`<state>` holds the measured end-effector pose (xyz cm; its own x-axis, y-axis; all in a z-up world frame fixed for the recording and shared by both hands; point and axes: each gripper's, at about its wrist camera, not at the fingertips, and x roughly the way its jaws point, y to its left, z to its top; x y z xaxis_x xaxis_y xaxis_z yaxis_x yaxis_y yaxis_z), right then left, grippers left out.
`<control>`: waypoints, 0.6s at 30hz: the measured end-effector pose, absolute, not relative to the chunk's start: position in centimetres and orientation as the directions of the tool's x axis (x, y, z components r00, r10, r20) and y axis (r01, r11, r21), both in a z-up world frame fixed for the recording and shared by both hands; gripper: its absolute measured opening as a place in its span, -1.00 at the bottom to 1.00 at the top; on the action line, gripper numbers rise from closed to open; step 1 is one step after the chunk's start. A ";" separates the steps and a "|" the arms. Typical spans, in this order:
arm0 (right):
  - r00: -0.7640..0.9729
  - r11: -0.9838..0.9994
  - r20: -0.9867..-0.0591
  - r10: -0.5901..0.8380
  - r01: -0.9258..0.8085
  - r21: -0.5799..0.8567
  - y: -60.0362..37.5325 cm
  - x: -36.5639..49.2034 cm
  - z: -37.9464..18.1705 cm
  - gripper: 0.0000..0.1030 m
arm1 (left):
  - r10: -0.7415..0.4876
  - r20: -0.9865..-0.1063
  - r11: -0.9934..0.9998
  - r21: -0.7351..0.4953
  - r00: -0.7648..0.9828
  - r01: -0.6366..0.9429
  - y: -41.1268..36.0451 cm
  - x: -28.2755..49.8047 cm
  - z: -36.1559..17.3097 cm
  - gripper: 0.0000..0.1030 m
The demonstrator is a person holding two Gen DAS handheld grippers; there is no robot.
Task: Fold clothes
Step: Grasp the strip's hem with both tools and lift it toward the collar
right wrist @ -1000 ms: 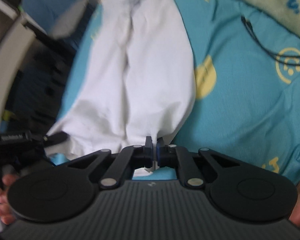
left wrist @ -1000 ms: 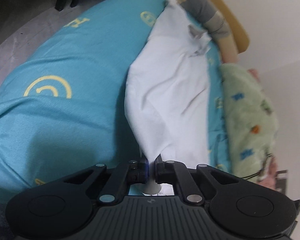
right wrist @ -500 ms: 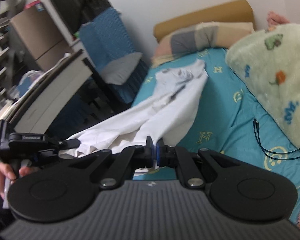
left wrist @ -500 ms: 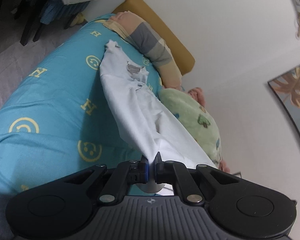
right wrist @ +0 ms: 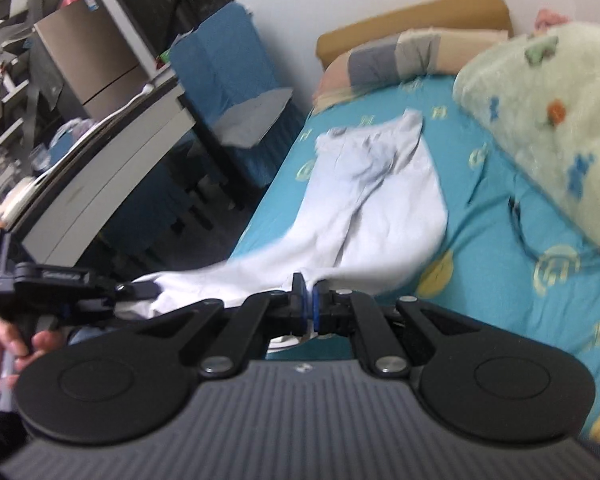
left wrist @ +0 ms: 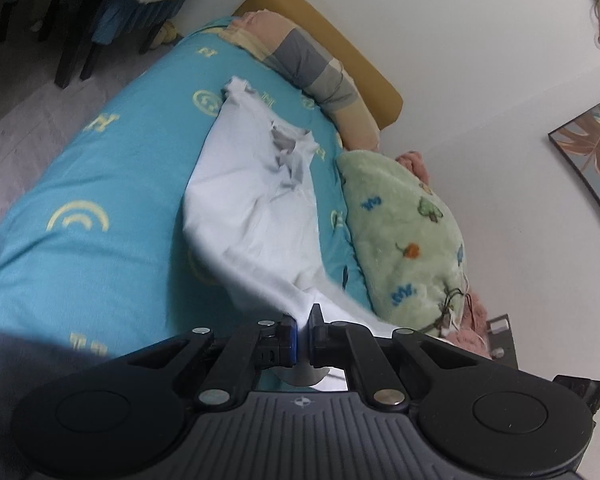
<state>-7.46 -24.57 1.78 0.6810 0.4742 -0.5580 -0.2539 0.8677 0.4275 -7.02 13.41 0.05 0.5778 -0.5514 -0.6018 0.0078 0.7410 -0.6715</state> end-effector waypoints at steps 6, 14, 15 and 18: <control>0.760 0.915 -0.531 0.375 -0.209 0.346 -23.7 2.2 1.0 -0.87 | -0.437 -0.619 0.839 -0.542 0.652 0.048 10.4 2.6 0.0 -0.89; 0.780 0.961 -0.570 0.257 -0.141 0.239 -21.1 17.4 -6.6 -0.87 | -0.251 -0.650 0.931 -0.364 0.717 -0.004 7.5 17.4 -7.5 -0.89; 0.776 0.964 -0.581 0.245 -0.133 0.229 -20.8 18.8 -7.9 -0.87 | -0.228 -0.648 0.945 -0.328 0.727 0.004 7.2 18.7 -8.6 -0.89; 0.762 0.971 -0.610 0.218 -0.108 0.212 -20.3 22.8 -11.5 -0.87 | -0.184 -0.674 0.964 -0.266 0.716 -0.002 6.4 22.0 -12.1 -0.89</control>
